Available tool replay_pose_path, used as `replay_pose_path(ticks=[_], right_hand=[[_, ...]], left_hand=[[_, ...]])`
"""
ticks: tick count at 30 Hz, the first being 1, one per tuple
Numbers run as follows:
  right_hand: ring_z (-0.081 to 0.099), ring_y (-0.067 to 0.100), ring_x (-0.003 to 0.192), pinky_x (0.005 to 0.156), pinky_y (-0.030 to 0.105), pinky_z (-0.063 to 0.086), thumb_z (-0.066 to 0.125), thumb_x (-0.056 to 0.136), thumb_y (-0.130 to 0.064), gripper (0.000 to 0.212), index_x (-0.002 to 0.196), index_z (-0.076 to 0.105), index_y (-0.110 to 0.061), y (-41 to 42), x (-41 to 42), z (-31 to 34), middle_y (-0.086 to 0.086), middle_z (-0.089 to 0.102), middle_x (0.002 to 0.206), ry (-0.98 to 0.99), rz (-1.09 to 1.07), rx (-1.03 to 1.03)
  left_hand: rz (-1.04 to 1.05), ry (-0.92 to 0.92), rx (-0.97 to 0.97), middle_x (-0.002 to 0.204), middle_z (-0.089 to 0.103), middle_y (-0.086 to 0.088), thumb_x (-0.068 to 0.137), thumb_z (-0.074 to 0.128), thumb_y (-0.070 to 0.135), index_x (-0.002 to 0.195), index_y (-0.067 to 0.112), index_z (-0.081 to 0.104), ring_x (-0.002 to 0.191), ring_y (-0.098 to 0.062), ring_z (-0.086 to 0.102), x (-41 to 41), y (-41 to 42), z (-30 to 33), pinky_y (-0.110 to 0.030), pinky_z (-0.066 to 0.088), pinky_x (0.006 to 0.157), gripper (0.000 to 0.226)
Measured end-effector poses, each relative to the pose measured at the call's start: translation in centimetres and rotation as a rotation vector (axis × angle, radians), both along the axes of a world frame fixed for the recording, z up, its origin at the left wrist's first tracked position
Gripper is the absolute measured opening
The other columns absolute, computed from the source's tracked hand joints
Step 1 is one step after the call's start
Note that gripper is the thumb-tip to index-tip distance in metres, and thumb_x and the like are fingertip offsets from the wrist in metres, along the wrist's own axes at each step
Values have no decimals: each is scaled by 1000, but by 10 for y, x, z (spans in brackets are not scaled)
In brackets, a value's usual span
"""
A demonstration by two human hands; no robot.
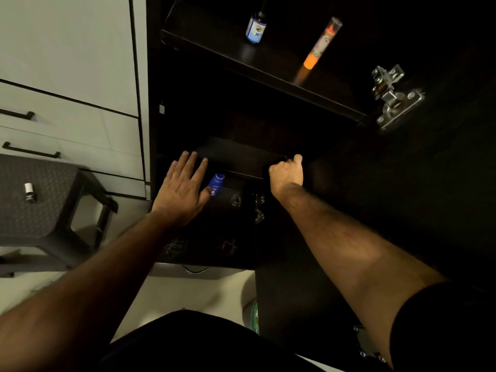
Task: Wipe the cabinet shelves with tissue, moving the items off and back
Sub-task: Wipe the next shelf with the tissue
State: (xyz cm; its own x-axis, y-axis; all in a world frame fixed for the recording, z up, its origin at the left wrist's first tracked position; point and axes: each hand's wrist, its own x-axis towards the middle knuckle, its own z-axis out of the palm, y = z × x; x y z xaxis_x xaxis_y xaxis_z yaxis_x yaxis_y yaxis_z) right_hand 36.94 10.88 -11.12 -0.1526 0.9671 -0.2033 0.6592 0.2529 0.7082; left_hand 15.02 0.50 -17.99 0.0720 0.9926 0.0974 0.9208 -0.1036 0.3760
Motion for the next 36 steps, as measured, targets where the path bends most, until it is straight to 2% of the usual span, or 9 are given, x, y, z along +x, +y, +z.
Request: replay_pose_path(ticks=[2,7,11,15,18,21,29,36], right_hand=[[65,19,95,105,43,28,54,90,-15,20,105,66,-22,2,-2,3,-4,69,92,34,-1,0],[65,21,98,100,40,36,53,91,-11,21,107,65,-17,1,1,1,1,69,99,181,2,-24],[64,24,99,93,38,41,61,84,-15,16,99,66,-20,-17,-16,-15,2,70,98,391,-30,-54],[65,28,98,85,36,47,60,82,-15,19,98,67,-22,-54,-76,-42,5,70,99,698,-57,-82],[65,29,90,69,31,46,60,81,-16,10,87,64,-22,-82,-133,-58,5,70,91,953,-139,-145],[64,26,87,65,30,45,62,83,-22,9,77,57,-26,-105,-191,-68,4,70,90,1091,-145,-162],[63,23,87,65,32,49,59,88,-27,7,82,60,-23,-120,-309,-86,2,68,89,1136,-70,-298],[62,28,89,70,40,52,59,90,-27,12,89,63,-16,-106,-384,-109,7,69,93,1119,58,-428]], left_hand=[[8,-1,-4,162,3,-14,90,13,57,155,15,8,149,-22,-10,-5,-5,0,-37,-7,119,78],[9,11,-6,163,4,-13,88,12,58,155,15,9,149,-23,-7,-21,-15,-2,-36,-7,118,79],[-29,60,-23,162,6,-13,94,23,53,155,15,11,150,-25,-5,-39,-29,-3,-35,-8,117,73],[-61,123,-64,162,8,-14,91,13,58,155,14,13,150,-27,0,-86,-57,-8,-39,-1,120,77],[-70,186,-114,162,5,-14,90,7,61,155,15,9,150,-26,-4,-131,-79,-13,-41,0,121,79],[-27,220,-152,162,5,-14,90,5,64,155,14,10,150,-27,-4,-180,-98,-18,-42,1,121,82],[187,226,-289,162,-11,-13,85,0,70,154,14,-3,148,-25,-15,-279,-141,-29,-41,-6,120,89],[345,158,-331,162,-2,-15,89,9,72,155,12,5,150,-28,-6,-340,-159,-57,-44,0,121,90]])
